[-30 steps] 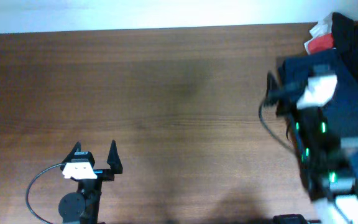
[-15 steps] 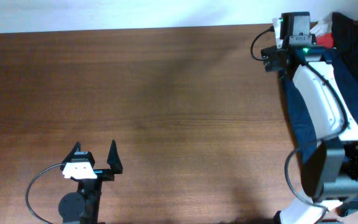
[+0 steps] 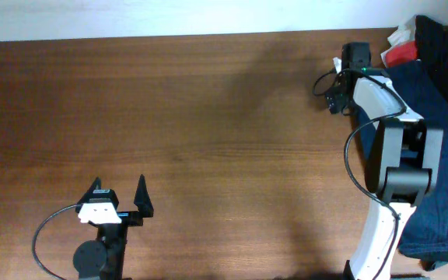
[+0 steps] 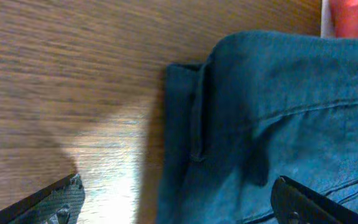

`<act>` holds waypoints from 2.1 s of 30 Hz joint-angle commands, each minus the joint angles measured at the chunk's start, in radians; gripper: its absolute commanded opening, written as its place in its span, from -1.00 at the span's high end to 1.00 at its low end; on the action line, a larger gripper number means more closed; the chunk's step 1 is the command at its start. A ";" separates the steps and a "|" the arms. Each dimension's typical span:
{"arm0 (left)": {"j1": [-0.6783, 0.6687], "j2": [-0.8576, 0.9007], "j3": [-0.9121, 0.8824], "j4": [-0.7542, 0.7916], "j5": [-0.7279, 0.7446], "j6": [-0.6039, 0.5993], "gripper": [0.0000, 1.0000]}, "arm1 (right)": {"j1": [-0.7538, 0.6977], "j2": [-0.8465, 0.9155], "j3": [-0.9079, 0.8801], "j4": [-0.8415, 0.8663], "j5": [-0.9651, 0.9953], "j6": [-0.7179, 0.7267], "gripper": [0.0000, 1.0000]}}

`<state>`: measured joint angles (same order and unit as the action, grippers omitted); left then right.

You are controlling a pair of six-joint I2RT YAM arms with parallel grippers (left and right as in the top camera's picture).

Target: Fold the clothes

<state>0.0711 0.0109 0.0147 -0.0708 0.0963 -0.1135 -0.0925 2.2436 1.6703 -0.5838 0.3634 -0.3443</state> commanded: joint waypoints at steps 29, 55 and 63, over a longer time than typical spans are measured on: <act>-0.005 -0.005 -0.006 -0.001 0.000 -0.005 -0.98 | 0.073 -0.027 0.472 -0.414 0.093 0.301 0.92; -0.005 -0.005 -0.006 -0.001 0.000 -0.005 -0.98 | 0.663 -0.027 0.811 -0.739 -0.226 0.473 -0.97; -0.005 -0.005 -0.006 -0.001 0.000 -0.005 -0.99 | 0.235 -0.025 0.617 -0.938 -0.292 0.708 -0.97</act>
<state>0.0711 0.0113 0.0147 -0.0708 0.0967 -0.1135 0.2359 2.2337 2.3627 -1.5208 0.1593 0.2794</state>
